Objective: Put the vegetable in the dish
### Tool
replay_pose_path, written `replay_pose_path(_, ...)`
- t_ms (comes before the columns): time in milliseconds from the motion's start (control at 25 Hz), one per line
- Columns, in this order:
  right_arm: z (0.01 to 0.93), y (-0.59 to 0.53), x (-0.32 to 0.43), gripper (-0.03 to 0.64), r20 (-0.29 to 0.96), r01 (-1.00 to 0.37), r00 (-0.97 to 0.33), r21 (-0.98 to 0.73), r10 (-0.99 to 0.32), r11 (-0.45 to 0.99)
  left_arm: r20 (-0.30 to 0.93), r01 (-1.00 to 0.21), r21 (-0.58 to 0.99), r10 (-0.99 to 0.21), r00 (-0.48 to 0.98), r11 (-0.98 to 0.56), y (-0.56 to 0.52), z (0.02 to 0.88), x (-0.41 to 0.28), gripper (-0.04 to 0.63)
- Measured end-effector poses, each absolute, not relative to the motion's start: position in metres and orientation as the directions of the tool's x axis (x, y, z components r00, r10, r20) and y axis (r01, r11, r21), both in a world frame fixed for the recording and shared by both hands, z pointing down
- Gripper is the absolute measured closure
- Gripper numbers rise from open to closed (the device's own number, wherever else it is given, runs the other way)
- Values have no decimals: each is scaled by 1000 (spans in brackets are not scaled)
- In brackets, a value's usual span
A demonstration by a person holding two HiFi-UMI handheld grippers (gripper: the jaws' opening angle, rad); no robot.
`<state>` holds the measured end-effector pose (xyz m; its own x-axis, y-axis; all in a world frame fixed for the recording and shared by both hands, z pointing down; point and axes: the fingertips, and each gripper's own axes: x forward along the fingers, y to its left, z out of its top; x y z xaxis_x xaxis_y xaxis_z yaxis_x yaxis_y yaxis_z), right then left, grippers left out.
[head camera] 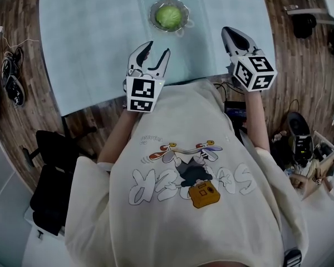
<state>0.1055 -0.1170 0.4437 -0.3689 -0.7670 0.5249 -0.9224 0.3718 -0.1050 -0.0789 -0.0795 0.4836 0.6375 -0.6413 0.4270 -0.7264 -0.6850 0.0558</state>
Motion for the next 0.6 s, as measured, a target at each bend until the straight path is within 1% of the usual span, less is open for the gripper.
replay_pose_path(200,445,-96,102,594,535,-932,-354,-135,-767,337,408,-717,50,-641,650,-695,-57,473,-89,438)
replay_pose_path(240,446,-91,99,594,537,-932,-353,-131,-766,338,406,-719,59,-641,651,-693,-53,472,-92,456)
replay_pose_path(440,444,-65,93,594,550,-928,-344,-78,-761,363,388,-731,79,-654,649,-678,-36,464,-99,542)
replay_pose_path(600,442,-56,93,594,547,-922,-348,-54,-761,383,396,-750,70,-672,626,-658,-29,461,-100,581)
